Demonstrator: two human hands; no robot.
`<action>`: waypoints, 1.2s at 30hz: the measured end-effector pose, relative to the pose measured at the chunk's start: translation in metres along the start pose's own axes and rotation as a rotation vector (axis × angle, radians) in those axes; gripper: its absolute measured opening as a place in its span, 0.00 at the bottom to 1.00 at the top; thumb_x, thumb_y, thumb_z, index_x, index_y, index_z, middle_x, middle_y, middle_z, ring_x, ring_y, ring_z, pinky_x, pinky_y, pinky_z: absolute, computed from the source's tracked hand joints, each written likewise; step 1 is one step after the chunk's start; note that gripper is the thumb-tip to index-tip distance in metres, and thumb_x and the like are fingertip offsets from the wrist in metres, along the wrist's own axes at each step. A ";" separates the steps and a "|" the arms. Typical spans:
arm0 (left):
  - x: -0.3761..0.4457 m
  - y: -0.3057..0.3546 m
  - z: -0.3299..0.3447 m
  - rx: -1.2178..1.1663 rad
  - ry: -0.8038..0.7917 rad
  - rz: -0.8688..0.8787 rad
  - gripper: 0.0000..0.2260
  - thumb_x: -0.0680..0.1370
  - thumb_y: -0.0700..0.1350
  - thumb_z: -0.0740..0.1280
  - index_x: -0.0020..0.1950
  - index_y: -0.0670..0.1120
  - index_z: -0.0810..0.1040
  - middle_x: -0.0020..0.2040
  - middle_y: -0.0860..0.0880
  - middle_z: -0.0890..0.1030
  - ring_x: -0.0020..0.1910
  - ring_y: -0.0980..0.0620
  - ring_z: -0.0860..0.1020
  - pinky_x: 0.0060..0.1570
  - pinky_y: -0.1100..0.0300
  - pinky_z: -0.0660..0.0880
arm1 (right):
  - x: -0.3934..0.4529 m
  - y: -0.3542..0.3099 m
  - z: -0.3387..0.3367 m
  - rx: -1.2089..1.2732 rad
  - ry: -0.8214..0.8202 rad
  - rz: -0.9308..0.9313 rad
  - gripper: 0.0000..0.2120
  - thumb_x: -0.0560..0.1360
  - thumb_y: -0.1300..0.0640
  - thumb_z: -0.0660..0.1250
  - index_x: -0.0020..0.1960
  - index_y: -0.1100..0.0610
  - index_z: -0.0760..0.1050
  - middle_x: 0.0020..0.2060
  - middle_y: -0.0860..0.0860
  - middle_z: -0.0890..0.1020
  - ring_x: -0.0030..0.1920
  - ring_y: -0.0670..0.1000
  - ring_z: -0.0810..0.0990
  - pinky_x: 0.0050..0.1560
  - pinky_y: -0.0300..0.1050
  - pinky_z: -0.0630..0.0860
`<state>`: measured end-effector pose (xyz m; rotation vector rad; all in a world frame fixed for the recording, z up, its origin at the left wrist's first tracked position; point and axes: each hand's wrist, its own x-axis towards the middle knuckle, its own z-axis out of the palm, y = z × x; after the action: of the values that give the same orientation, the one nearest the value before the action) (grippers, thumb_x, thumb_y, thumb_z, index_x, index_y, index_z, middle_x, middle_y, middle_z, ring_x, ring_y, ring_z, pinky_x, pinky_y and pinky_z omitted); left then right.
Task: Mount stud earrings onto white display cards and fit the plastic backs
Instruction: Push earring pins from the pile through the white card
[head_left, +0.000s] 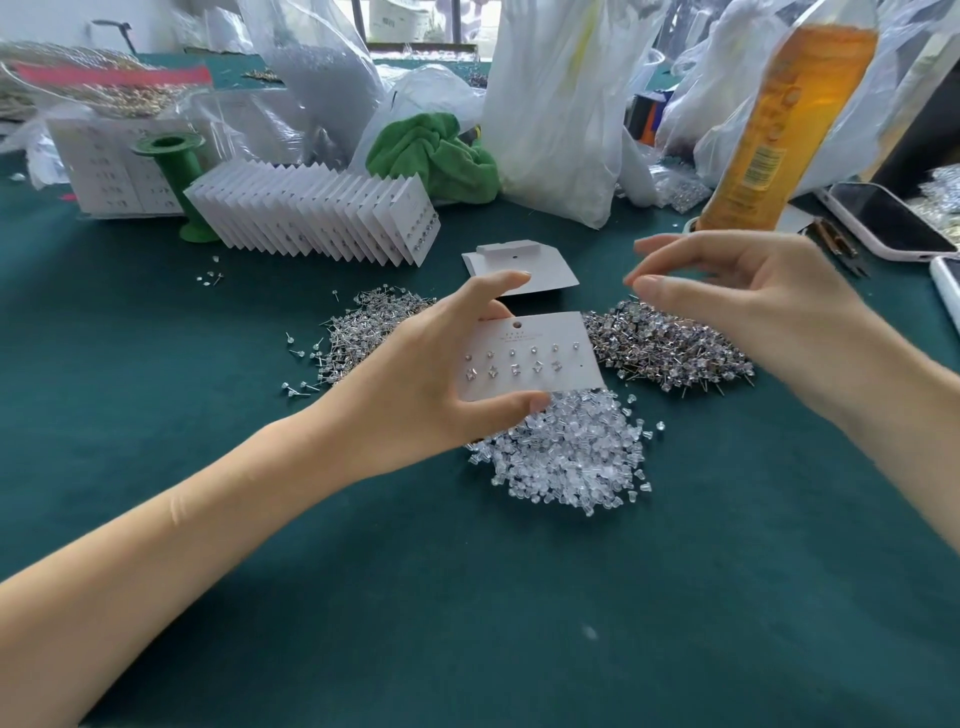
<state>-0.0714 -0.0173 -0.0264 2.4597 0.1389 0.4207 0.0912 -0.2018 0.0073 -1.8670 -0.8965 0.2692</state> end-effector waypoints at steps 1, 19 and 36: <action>0.000 0.000 0.000 -0.001 0.000 -0.004 0.37 0.66 0.67 0.66 0.72 0.60 0.59 0.58 0.61 0.72 0.57 0.73 0.66 0.51 0.83 0.61 | 0.000 0.003 -0.007 -0.062 -0.009 -0.006 0.00 0.69 0.51 0.73 0.40 0.46 0.83 0.55 0.39 0.81 0.52 0.35 0.79 0.54 0.33 0.71; 0.000 -0.002 0.003 0.041 -0.052 -0.014 0.36 0.65 0.69 0.64 0.71 0.62 0.58 0.59 0.60 0.73 0.53 0.67 0.70 0.53 0.80 0.63 | -0.015 0.029 0.001 -0.654 -0.173 -0.256 0.05 0.69 0.49 0.71 0.44 0.47 0.83 0.71 0.53 0.70 0.76 0.53 0.58 0.73 0.57 0.58; 0.000 -0.004 0.002 0.059 -0.046 -0.001 0.36 0.66 0.68 0.65 0.71 0.62 0.59 0.58 0.61 0.72 0.54 0.77 0.66 0.52 0.83 0.60 | -0.013 0.031 0.009 -0.612 -0.058 -0.220 0.03 0.71 0.59 0.74 0.39 0.51 0.83 0.65 0.51 0.76 0.70 0.47 0.66 0.70 0.44 0.59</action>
<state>-0.0713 -0.0148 -0.0304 2.5254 0.1346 0.3637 0.0913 -0.2106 -0.0259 -2.2925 -1.3178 -0.1037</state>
